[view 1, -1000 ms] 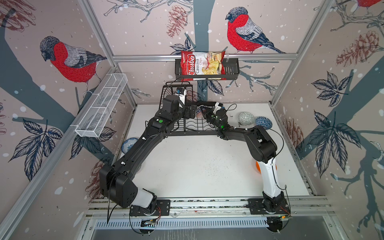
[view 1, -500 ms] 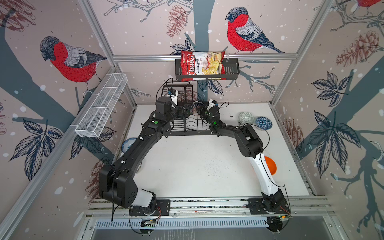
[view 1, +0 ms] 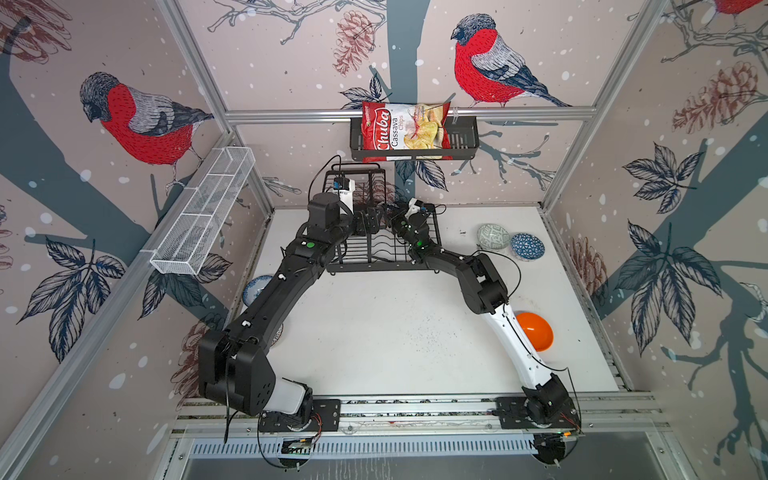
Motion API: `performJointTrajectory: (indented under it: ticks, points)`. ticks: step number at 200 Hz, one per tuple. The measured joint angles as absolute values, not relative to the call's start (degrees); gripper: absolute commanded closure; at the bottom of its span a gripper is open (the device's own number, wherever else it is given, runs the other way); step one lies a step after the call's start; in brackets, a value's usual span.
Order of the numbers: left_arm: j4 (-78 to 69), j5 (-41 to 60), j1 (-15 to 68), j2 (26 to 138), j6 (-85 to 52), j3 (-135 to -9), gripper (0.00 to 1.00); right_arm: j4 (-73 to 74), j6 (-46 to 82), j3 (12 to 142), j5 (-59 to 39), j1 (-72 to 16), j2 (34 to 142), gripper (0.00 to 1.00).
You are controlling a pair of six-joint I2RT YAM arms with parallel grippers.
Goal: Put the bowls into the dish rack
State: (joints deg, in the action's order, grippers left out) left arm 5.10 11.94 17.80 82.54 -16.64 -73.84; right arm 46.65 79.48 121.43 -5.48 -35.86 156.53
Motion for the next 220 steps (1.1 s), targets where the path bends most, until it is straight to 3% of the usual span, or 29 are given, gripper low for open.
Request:
performJointTrajectory:
  ticks: [106,220]
  points:
    - [5.0,13.8,17.1,82.3,-17.6,-73.7,0.02,44.3,81.3,132.4,-2.9,-36.6,163.4,1.00]
    - [5.1,14.7,16.6,81.7,-18.2,-73.3,0.02,41.1,83.9,130.4,0.6,-37.7,162.1,1.00]
